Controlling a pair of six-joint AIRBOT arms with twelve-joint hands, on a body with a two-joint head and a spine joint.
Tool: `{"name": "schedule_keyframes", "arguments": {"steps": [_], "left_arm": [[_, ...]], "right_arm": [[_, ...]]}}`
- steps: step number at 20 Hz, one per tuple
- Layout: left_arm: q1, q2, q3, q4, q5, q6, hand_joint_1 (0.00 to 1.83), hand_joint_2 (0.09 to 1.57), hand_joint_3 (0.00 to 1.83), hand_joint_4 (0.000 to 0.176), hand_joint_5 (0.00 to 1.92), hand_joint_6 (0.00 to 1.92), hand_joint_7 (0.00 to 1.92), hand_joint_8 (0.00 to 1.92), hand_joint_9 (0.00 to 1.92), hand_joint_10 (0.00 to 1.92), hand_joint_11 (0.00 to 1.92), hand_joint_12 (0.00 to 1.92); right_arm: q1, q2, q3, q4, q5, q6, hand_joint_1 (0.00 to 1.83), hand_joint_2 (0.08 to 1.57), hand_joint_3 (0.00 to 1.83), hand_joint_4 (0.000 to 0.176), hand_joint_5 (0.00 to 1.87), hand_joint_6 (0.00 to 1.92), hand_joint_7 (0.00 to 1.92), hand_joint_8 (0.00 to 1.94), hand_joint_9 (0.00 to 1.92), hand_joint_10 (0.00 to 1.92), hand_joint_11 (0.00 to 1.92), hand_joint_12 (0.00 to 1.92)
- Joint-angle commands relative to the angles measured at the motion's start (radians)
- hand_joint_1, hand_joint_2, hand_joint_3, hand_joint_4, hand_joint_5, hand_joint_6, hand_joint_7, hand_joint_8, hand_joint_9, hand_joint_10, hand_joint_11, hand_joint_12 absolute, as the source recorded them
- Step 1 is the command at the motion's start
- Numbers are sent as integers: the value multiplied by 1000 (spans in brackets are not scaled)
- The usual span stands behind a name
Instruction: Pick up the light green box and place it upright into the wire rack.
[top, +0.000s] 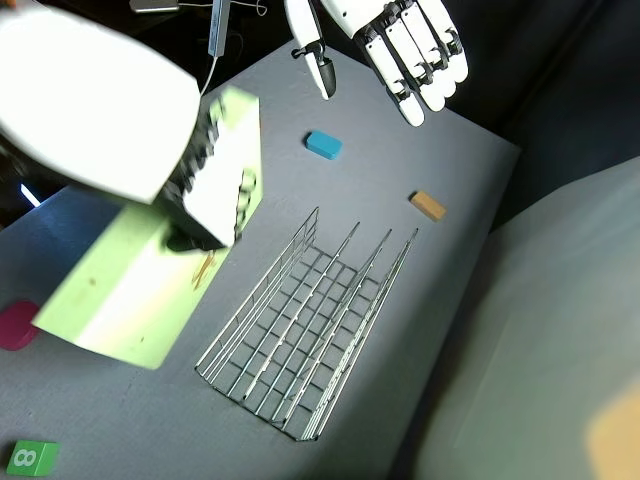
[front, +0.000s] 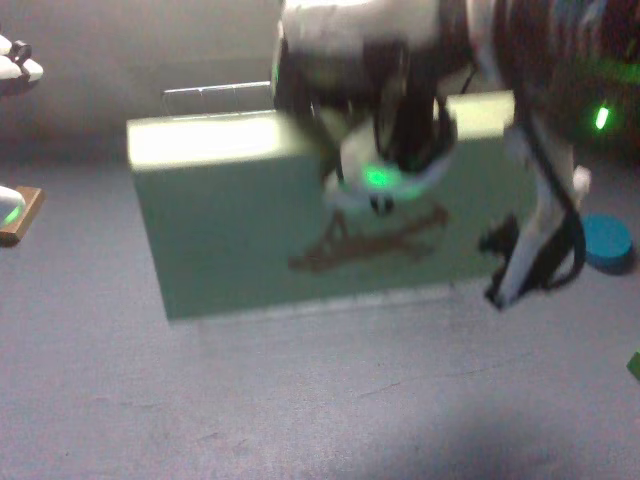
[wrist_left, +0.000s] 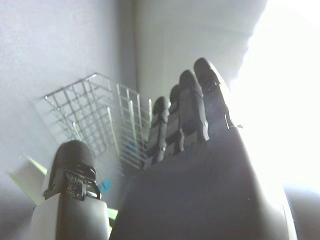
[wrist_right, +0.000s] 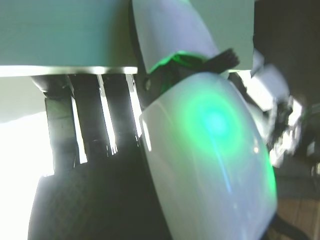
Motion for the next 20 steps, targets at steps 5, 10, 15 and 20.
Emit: {"name": "schedule_keyframes", "arguments": {"steps": [5,10,15,20], "left_arm": [[-17,2,1,68,-42,7,225,1283,1,0,68,0,22,0,118,0,0,387],[-18,4,0,68,-33,7,222,1280,0,0,72,1,30,2,119,1,0,372],[-18,7,-4,68,-33,7,220,1282,0,0,79,3,39,4,132,4,0,400],[-18,7,-5,63,-33,7,221,1282,0,0,81,2,45,4,135,3,0,382]], "right_arm": [[36,-49,57,-138,19,-9,1348,1201,0,0,747,1159,852,1187,753,1552,596,1615],[30,-137,150,-152,8,-26,1349,1198,0,0,748,1153,866,1179,748,1543,628,1590],[-2,-199,202,-204,3,-18,1349,1197,0,0,749,1158,869,1172,750,1540,629,1586],[-33,-231,230,-204,1,-14,1348,1200,0,0,728,1181,858,1177,760,1537,607,1581]]}}
